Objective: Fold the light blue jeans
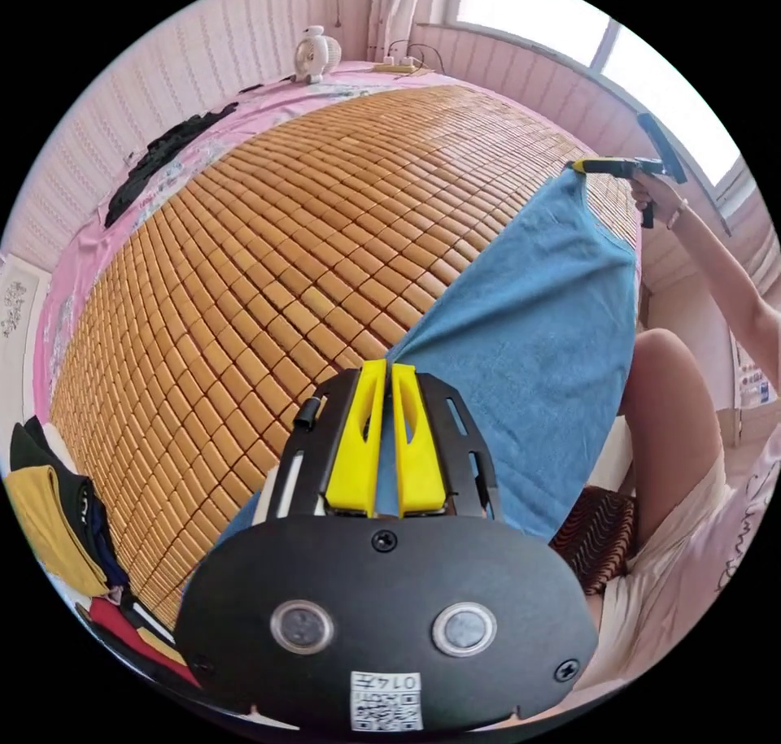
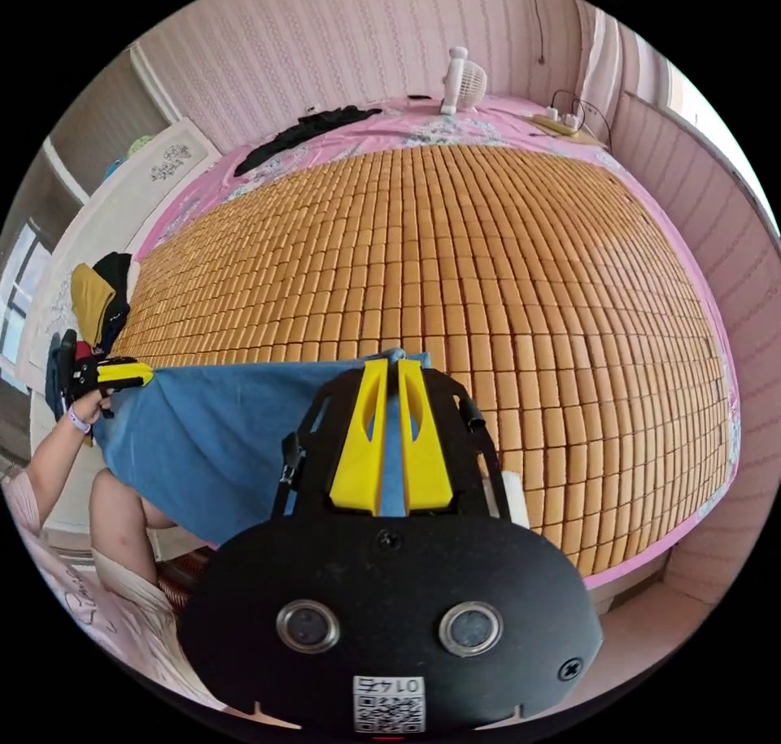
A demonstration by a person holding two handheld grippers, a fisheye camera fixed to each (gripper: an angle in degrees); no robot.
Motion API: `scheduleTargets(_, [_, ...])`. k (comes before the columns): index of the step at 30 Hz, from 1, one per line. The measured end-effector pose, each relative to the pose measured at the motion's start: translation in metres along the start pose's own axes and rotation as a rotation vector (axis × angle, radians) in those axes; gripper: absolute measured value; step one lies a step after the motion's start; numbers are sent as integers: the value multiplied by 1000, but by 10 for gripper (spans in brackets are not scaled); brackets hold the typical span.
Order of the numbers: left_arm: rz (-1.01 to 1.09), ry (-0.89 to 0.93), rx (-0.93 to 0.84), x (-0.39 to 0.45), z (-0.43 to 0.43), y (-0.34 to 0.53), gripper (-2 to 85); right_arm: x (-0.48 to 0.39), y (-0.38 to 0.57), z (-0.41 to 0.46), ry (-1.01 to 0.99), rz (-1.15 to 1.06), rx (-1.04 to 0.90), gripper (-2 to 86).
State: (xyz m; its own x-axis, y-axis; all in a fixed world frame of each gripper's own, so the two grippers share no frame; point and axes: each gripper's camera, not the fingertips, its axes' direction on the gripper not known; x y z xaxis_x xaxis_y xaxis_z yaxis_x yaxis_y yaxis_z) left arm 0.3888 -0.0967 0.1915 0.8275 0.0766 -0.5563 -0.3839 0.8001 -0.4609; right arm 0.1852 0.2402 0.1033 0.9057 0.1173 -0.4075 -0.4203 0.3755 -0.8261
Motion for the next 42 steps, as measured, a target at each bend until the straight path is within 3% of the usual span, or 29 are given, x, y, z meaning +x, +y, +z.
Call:
scheduleTargets(2, [-42,29,64,-7,3,2,3,9,11,-3,68,76,22,21])
scheduleTargets(5, [-85,61,69,-14,4,5,26,22,51,-34,1,51,125,55])
scheduleTargets(8, [-21,-16,114,1,-11,16,44,42,100,-59,-45,111,156,75])
scheduleTargets(11, [115,-26,136,39,-27,35,51,55,135,-55,-118,170,66,96])
scheduleTargets(14, [224,9,106,86,-22,53,58,60,148,-31,-186,183,-62,66])
scheduleTargets(23, [256,147,110,141,4,69,71,39,111,-116,-283,-13,141,9])
scheduleTargets(27, [245,165,132,142,4,67,72,50,110,-115,-187,29,147,9])
scheduleTargets(32, [231,213,99,145,21,67,73,75,133,-61,-184,167,-98,9])
scheduleTargets(40, [262,233,108,155,21,73,72,52,145,-103,-98,90,-22,9])
scheduleTargets(42, [255,232,96,154,25,73,73,49,142,-91,4,88,-143,10])
